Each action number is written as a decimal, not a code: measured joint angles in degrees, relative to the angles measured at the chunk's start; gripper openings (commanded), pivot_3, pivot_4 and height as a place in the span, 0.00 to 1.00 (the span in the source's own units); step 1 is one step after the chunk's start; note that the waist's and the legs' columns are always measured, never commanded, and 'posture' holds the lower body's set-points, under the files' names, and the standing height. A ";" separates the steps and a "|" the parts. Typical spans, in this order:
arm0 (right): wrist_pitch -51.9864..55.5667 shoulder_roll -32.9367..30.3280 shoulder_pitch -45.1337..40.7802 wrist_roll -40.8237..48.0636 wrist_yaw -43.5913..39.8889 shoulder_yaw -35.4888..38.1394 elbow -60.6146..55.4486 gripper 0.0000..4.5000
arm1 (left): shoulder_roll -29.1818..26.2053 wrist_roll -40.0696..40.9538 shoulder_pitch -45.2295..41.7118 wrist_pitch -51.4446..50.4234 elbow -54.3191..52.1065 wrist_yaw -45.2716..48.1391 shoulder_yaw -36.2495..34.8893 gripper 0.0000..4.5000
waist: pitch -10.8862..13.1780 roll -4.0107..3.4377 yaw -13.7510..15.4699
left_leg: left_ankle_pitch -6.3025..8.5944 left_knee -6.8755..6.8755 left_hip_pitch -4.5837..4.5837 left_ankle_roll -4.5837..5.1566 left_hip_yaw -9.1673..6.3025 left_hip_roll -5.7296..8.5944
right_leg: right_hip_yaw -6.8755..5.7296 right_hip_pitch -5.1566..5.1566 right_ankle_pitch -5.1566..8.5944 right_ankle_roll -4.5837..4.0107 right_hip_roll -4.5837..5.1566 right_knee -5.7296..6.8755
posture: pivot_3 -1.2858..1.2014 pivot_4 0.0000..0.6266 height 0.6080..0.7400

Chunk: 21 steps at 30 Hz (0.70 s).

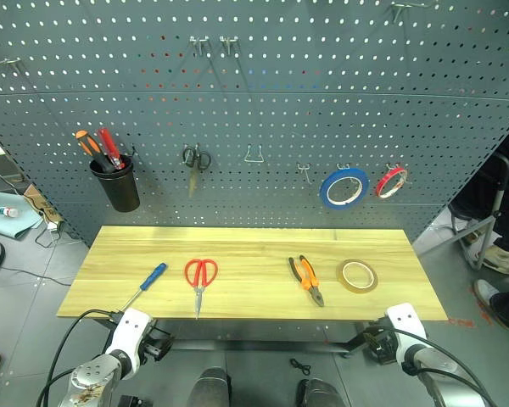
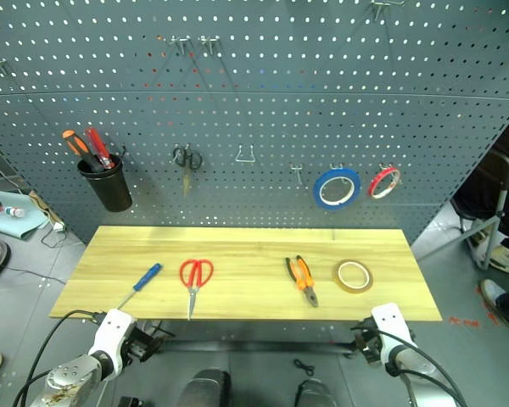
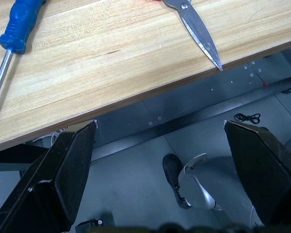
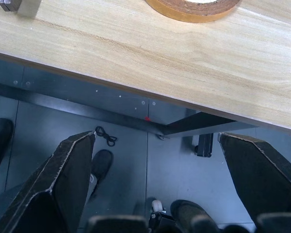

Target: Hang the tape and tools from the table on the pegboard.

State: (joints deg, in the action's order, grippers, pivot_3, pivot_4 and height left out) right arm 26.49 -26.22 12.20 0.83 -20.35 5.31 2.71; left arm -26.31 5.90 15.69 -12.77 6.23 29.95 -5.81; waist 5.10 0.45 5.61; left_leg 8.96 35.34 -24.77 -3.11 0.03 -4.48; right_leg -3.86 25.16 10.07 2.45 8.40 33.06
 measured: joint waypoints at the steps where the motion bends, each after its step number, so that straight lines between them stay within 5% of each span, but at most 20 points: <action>1: 0.00 0.00 0.00 0.00 0.00 0.00 0.00 1.00 | 0.00 0.00 0.00 0.00 0.00 0.00 0.00 0.99 | 0.00 0.00 0.00 | 0.00 0.00 0.00 0.00 0.00 0.00 | 0.00 0.00 0.00 0.00 0.00 0.00 | 0.59 0.11 0.98; 13: -0.09 -1.30 0.01 -0.04 -0.99 -0.07 -0.44 1.00 | -0.40 2.85 1.70 -1.34 -4.21 1.39 -1.02 0.99 | 0.50 0.05 -0.02 | 0.00 0.00 0.02 0.00 0.00 -0.01 | 0.01 0.04 0.00 0.00 0.01 0.02 | 0.60 0.18 0.98; 21: -0.50 -10.60 -4.51 0.48 -9.82 -0.93 -6.78 1.00 | -3.08 13.90 -1.04 -10.10 -20.52 9.19 -1.79 0.99 | 4.17 0.09 -0.13 | 0.00 0.28 -0.27 0.00 -0.04 -0.02 | 0.09 0.10 0.01 -0.01 0.03 0.08 | 0.58 0.38 0.98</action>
State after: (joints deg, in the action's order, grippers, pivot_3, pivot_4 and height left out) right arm 25.99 -36.81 7.69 1.32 -30.16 4.38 -4.06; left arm -29.39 19.80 14.65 -22.87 -14.29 39.14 -7.60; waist 9.27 0.53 5.47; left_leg 8.96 35.62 -25.03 -3.11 0.00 -4.50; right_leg -3.77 25.25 10.08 2.44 8.44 33.14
